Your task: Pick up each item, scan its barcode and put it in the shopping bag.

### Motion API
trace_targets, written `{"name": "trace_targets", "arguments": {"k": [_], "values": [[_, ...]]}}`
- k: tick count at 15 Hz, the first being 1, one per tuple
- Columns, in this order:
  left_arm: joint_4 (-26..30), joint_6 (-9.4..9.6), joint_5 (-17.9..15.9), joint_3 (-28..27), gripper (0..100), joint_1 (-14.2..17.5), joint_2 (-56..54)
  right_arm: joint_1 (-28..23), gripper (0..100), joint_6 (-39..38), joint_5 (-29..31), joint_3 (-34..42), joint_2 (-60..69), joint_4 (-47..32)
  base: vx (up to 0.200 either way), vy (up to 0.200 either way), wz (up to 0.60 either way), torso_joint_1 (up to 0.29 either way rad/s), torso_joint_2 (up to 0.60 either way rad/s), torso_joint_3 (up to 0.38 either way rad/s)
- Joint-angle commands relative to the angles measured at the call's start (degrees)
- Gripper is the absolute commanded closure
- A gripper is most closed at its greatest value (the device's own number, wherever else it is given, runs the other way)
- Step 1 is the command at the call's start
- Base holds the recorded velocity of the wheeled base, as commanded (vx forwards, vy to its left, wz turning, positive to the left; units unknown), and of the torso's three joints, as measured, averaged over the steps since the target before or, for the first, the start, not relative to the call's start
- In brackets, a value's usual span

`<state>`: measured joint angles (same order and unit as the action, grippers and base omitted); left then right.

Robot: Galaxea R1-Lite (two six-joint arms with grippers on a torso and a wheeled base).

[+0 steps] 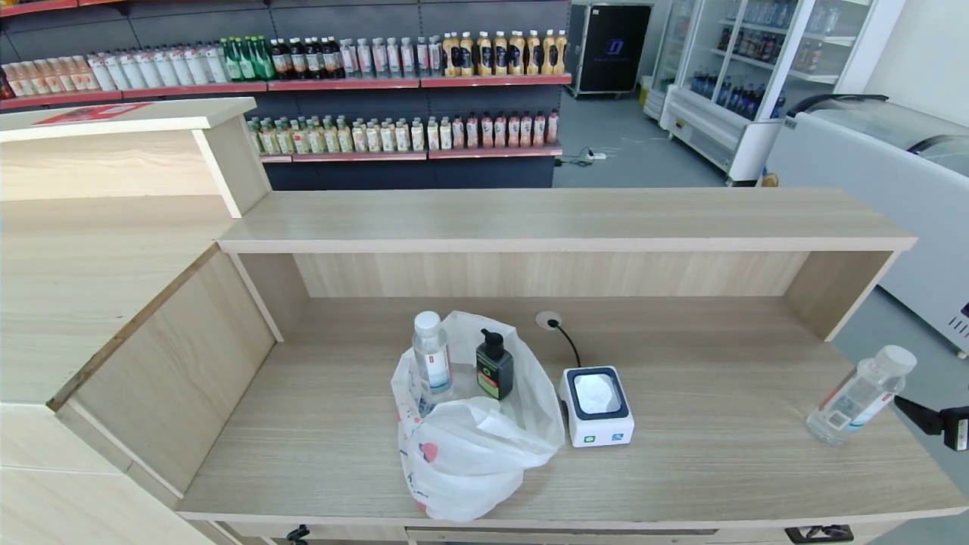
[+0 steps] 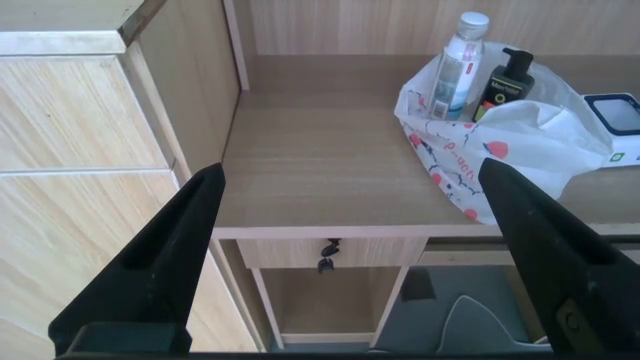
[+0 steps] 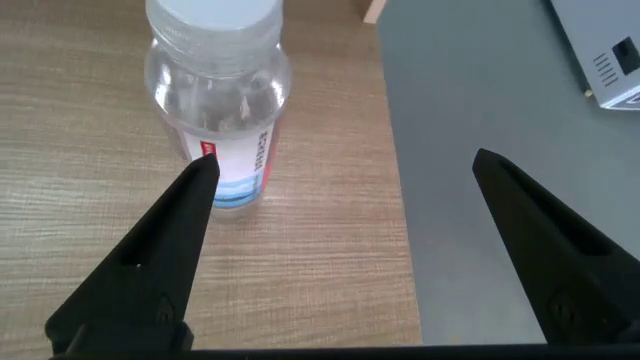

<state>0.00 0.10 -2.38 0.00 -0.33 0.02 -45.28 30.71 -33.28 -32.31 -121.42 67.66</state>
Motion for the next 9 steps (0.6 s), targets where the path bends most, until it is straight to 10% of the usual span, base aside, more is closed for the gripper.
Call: {"name": "trace_targets", "arguments": {"k": [1, 9], "values": [[0.0, -0.01, 0.0, 0.0, 0, 0.0, 0.1, 3.0, 0, 0.1, 0.0, -0.6, -2.8, 0.2, 0.000, 0.000, 0.00, 0.000, 0.00, 0.000], [0.0, -0.01, 0.0, 0.0, 0, 0.0, 0.1, 9.9, 0, 0.1, 0.0, -3.2, -8.4, 4.1, 0.000, 0.000, 0.00, 0.000, 0.00, 0.000]]}}
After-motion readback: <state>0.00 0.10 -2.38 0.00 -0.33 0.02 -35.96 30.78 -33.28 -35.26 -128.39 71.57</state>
